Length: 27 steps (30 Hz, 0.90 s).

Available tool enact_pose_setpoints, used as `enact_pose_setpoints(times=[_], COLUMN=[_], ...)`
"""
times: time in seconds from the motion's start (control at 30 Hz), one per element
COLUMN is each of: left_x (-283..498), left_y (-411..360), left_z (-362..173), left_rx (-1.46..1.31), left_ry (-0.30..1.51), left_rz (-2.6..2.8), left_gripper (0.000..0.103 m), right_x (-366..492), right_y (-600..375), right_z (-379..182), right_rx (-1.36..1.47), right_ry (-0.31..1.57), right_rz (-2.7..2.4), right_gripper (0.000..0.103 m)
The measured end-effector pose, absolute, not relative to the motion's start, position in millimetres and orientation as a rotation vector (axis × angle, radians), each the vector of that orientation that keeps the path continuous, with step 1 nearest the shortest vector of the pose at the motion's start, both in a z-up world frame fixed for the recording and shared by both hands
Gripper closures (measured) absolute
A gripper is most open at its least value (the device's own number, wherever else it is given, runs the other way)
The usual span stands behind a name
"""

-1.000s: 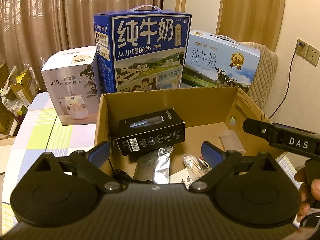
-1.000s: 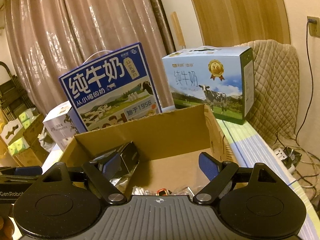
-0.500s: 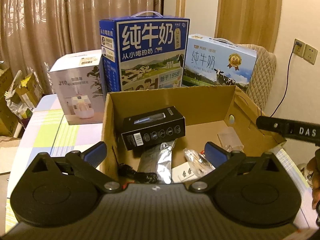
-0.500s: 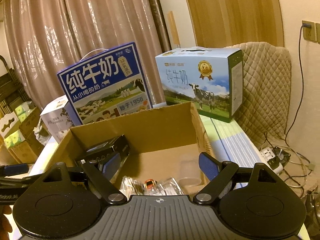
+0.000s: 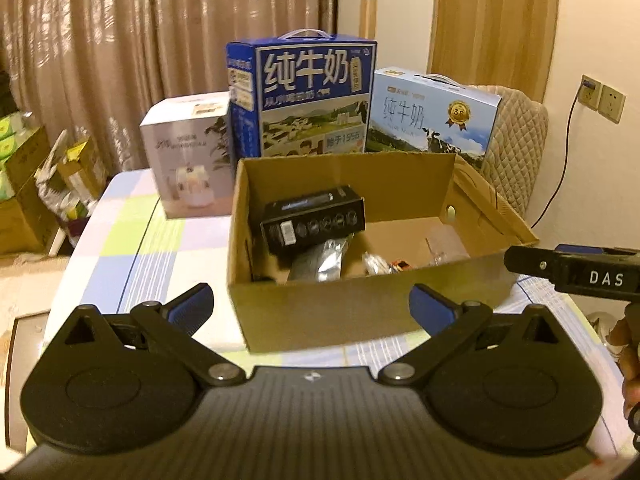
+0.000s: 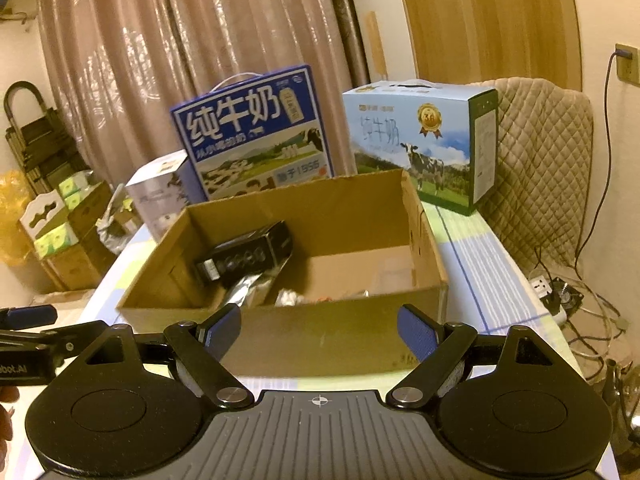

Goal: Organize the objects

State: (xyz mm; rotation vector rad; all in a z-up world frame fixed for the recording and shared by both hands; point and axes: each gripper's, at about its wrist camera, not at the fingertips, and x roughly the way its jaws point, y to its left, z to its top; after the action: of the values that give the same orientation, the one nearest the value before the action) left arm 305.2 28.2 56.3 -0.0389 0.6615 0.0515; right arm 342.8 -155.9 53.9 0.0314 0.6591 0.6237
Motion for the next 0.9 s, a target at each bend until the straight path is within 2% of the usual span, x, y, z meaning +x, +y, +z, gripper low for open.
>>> enact_pose_setpoints(times=[0.37,0.9], left_x=[215,119], left_y=[23,-32], left_z=[73,94], left_rx=[-0.163,-0.104], left_ry=[0.654,0.644], left_rz=[0.137,0.141], left_gripper=[0.001,0.001], right_x=[257,173], right_y=[-189,-248], right_z=[75,105], right_rx=[-0.043,-0.054], right_ry=[0.623,0.646], right_rz=[0.649,0.664], right_gripper=[0.02,0.02])
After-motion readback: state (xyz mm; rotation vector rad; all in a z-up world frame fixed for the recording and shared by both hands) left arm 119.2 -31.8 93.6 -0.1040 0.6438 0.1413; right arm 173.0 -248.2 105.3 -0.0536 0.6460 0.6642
